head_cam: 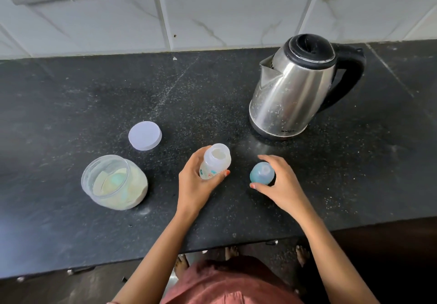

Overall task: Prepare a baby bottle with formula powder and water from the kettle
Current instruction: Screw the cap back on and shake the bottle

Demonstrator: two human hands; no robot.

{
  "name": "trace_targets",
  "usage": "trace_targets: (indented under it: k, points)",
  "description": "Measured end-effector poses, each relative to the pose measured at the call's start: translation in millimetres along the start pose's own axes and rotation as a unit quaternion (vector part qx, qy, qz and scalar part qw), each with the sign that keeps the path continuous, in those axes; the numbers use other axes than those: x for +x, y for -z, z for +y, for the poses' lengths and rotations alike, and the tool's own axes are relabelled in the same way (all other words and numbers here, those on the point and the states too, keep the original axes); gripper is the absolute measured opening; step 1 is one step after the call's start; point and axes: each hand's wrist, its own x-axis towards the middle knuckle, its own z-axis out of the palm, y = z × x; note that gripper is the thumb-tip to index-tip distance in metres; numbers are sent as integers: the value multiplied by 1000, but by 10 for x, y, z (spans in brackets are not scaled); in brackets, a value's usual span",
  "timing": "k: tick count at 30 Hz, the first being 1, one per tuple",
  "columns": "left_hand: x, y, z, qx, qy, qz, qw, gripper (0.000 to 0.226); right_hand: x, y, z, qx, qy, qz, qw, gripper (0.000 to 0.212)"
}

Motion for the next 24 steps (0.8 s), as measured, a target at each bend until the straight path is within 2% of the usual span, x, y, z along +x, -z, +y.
trace_targets:
  k: [8,13,18,24]
  points:
    - [-94,107,-100,4,4,-16,1000,60,-24,-145,-76,-38,-25,36,998,63]
    - [-111,137,-135,-4,6,-26,1000,59,-33,38,-426,29,-30,77,996,62]
    - [-122,157,-160,-14,2,-31,999,58,-83,200,-908,106,52,59,991,57]
    - [-144,199,-147,-29,-5,-35,999,57,-57,57,-1148,91,108,5,990,59]
